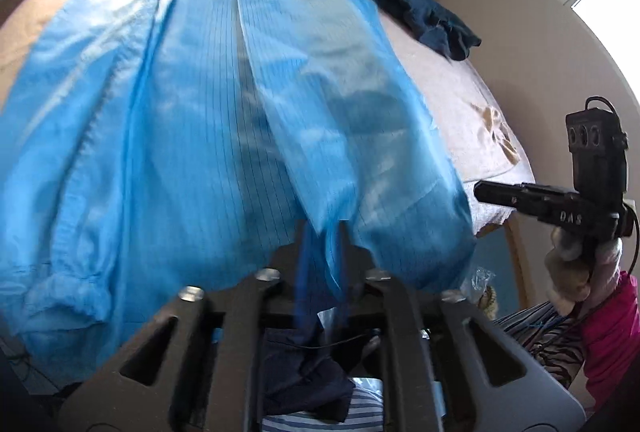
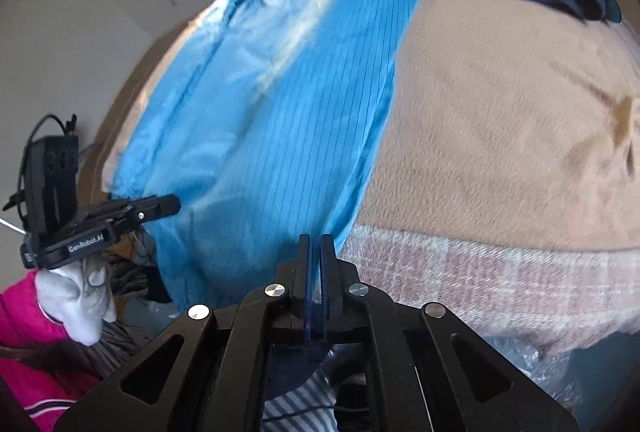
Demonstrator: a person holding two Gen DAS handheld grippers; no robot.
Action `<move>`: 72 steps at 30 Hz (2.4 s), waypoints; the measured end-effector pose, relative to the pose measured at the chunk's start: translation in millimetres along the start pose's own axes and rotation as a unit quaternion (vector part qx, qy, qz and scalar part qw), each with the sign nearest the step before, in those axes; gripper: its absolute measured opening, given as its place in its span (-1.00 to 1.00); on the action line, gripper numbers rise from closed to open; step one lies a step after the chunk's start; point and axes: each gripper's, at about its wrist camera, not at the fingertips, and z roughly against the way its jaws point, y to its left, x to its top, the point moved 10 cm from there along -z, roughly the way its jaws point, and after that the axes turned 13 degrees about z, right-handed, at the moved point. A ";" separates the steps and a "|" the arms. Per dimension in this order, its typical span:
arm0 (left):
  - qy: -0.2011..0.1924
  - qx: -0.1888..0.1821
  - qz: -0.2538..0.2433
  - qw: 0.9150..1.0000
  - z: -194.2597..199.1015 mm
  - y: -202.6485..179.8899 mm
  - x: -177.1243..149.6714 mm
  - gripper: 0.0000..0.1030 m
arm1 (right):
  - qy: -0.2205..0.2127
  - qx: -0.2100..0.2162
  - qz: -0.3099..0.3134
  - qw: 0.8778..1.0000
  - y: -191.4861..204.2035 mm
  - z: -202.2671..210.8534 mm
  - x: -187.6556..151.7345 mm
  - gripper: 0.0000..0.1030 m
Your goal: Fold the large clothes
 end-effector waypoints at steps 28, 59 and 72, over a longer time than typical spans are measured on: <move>-0.010 0.087 -0.194 0.977 -105.2 -137.8 -35.9 -0.04 | -0.148 -0.029 -0.082 0.985 -87.5 83.2 9.7 -0.92; 0.005 -0.016 -0.085 0.996 -79.0 -131.1 -22.7 -0.45 | -0.113 0.049 -0.128 0.984 -123.2 -41.7 158.9 0.13; -0.037 0.046 -0.170 0.984 -98.4 -138.7 -27.2 -0.90 | -0.180 0.052 -0.226 0.956 -200.5 28.5 108.1 0.15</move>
